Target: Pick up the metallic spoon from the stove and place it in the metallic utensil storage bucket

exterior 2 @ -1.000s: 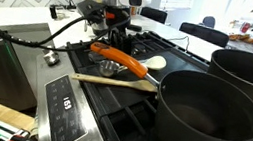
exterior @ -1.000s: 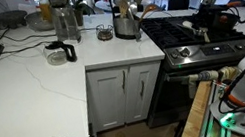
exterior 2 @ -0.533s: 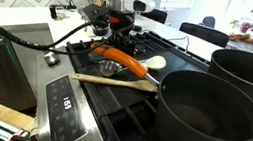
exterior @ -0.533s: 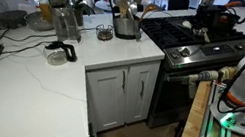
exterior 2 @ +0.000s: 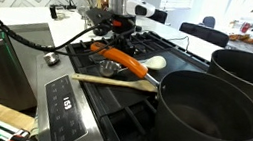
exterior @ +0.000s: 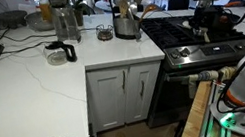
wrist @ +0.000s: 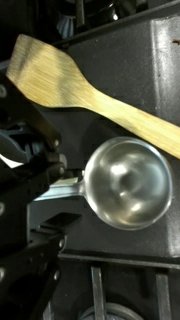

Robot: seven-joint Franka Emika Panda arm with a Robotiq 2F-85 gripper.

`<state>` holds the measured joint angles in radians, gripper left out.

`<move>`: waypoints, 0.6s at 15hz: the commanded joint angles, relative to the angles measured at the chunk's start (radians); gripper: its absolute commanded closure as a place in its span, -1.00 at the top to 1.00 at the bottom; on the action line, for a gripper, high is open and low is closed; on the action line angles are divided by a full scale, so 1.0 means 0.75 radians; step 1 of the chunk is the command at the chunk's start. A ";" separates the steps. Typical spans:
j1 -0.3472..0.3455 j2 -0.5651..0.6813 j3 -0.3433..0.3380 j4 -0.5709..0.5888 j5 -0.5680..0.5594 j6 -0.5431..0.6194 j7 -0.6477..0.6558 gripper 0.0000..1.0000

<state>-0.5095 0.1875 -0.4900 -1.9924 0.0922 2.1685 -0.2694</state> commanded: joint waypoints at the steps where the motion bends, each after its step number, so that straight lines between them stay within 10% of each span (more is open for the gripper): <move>1: -0.032 0.029 0.023 0.029 0.014 -0.001 -0.021 -0.72; 4: -0.033 -0.001 0.026 0.030 0.024 -0.020 -0.023 -1.00; 9: -0.023 -0.067 0.031 0.029 0.036 -0.072 -0.007 -0.93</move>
<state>-0.5119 0.1735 -0.4812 -1.9749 0.0952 2.1638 -0.2694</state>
